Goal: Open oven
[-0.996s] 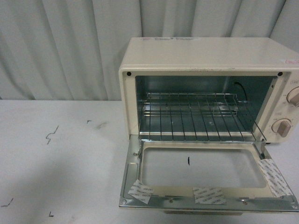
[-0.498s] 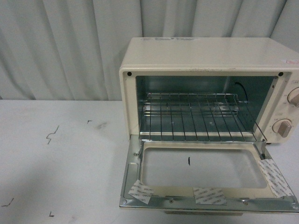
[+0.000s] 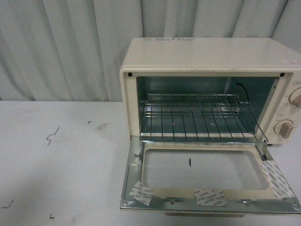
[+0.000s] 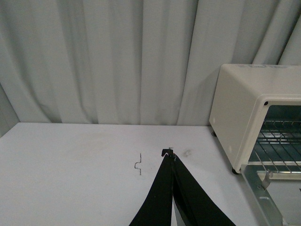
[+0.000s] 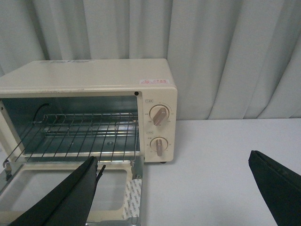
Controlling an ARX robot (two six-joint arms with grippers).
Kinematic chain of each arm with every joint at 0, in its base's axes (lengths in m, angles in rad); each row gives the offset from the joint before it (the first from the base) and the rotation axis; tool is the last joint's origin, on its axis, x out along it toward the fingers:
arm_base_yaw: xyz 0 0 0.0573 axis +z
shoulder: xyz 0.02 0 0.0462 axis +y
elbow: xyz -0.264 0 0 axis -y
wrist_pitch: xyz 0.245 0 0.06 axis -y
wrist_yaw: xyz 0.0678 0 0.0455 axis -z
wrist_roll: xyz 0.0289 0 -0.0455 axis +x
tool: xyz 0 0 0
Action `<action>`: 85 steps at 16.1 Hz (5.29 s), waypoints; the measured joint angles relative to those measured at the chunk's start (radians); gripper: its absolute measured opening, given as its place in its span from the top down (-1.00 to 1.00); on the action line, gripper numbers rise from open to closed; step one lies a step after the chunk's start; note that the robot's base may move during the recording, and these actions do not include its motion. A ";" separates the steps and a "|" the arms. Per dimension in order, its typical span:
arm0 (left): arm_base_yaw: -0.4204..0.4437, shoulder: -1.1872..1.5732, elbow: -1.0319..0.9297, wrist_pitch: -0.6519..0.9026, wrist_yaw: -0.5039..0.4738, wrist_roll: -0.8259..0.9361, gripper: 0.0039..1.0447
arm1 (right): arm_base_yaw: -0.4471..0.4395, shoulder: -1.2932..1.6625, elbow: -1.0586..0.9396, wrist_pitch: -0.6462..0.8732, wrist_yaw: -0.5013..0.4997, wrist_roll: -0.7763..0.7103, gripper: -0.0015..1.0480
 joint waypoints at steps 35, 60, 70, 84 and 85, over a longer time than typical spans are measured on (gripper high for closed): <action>0.001 -0.225 0.000 -0.236 0.001 0.001 -0.88 | 0.000 0.000 0.000 0.001 0.000 0.000 -0.87; 0.001 -0.225 0.000 -0.237 0.001 0.001 -0.88 | 0.000 -0.001 0.000 0.000 0.000 0.000 -0.87; 0.001 -0.225 0.000 -0.237 0.001 0.002 -0.88 | 0.000 -0.001 0.000 0.000 0.000 0.000 -0.87; 0.001 -0.225 0.000 -0.241 0.000 0.003 -0.88 | 0.000 -0.001 0.000 -0.003 0.000 0.000 -0.87; 0.001 -0.225 0.000 -0.241 0.001 0.003 -0.88 | 0.000 -0.001 0.000 -0.002 0.000 0.000 -0.87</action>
